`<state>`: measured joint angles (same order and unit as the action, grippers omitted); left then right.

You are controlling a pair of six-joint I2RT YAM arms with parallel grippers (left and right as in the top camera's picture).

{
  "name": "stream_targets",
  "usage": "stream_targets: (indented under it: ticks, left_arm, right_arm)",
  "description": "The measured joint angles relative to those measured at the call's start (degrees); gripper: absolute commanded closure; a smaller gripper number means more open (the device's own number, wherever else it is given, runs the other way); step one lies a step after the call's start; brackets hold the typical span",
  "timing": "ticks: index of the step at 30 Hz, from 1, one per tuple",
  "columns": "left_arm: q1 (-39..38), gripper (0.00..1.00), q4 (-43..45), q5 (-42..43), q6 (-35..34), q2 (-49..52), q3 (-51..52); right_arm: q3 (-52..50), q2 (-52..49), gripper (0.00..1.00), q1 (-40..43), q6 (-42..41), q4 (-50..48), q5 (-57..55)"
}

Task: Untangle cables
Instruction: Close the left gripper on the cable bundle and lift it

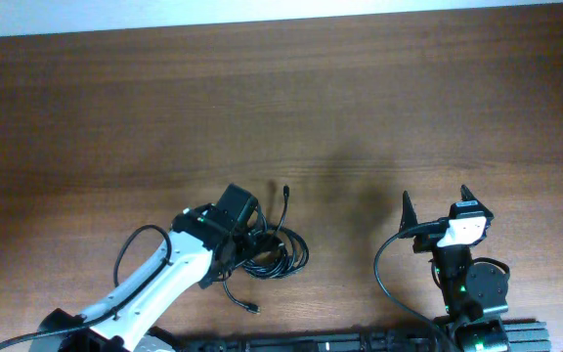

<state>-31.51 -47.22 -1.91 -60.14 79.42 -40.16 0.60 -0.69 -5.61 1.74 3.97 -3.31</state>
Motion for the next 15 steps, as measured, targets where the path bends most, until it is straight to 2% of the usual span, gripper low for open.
stream_targets:
  ticks: [2,4,9,15]
  left_arm:
    - [-0.15,0.52,0.37,0.15,-0.17,0.00,0.00]
    - [-0.26,0.70,1.57,0.39,-0.31,0.00,0.00]
    - [-0.26,1.00,4.24,0.22,-0.48,0.00,0.11]
    - [-0.26,1.00,7.63,-0.09,-0.59,0.00,0.22]
  right_arm:
    - [0.00,0.00,0.01,0.00,-0.02,0.00,0.00]
    - [0.00,0.00,0.01,0.00,-0.02,0.00,0.00]
    - [0.00,0.00,0.01,0.00,-0.02,0.00,0.00]
    - [0.00,0.00,0.01,0.00,-0.04,0.00,0.00]
